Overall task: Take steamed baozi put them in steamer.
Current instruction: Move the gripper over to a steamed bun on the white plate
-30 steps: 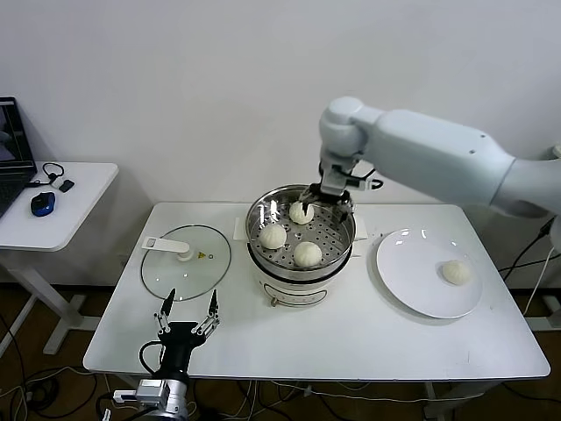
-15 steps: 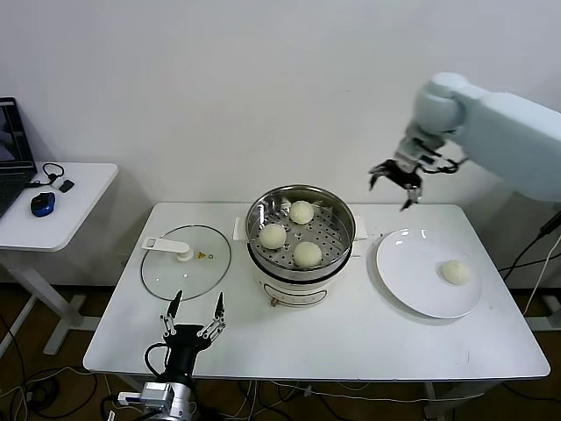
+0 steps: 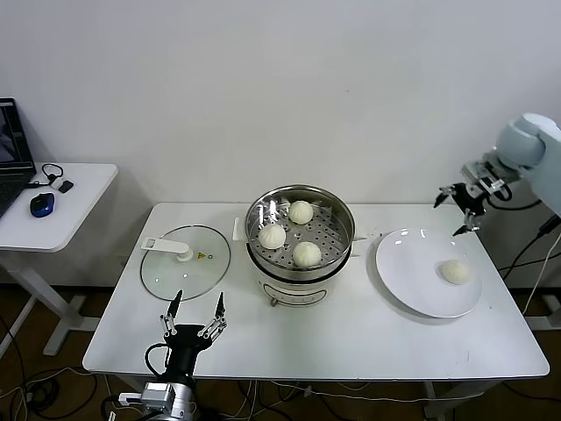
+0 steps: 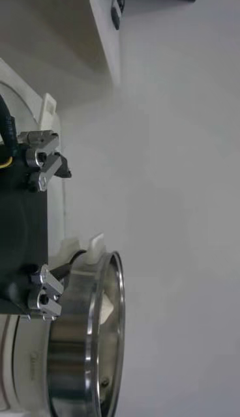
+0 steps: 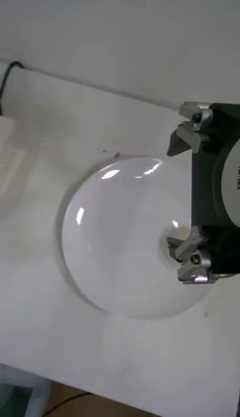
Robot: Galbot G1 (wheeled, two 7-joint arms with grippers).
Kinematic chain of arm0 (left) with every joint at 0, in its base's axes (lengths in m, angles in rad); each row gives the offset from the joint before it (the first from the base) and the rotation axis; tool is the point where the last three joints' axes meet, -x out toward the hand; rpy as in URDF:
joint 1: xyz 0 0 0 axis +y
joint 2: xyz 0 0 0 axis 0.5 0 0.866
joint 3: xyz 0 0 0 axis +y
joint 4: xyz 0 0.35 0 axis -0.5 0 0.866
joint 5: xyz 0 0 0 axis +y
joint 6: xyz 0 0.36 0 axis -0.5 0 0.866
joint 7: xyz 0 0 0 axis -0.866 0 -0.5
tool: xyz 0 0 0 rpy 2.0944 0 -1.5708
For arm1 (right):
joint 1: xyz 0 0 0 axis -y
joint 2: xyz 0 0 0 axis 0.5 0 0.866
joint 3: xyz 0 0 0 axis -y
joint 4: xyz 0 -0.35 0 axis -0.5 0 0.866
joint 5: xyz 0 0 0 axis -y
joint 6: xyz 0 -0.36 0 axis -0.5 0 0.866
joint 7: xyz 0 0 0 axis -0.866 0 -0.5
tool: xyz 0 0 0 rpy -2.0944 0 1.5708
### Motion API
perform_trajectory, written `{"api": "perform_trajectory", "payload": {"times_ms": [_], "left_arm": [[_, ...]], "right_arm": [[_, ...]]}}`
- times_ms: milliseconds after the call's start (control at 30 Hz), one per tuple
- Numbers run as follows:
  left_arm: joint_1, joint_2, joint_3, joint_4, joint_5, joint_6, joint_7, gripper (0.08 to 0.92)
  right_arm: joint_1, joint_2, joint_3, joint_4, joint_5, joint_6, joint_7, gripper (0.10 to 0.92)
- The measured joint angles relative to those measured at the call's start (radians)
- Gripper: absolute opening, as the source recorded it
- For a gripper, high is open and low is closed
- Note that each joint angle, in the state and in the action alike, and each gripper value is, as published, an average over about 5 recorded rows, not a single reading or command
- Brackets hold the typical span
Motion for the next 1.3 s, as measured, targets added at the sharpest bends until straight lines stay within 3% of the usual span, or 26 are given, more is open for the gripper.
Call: {"api": "perform_trajectory", "payload": {"times_ms": [700, 1300], "left_arm": [[-0.001, 0.002, -0.01, 0.009, 0.007, 0.001, -0.004, 0.823], [-0.003, 0.002, -0.019, 0.028, 0.001, -0.002, -0.007, 0.823]], "right_arm": [[-0.332, 0.043, 0.374, -0.221, -0.23, -0.014, 0.071, 0.823], [-0.426, 0.15, 0.517, -0.35, -0.338, 0.01, 0.088, 0.823]]}}
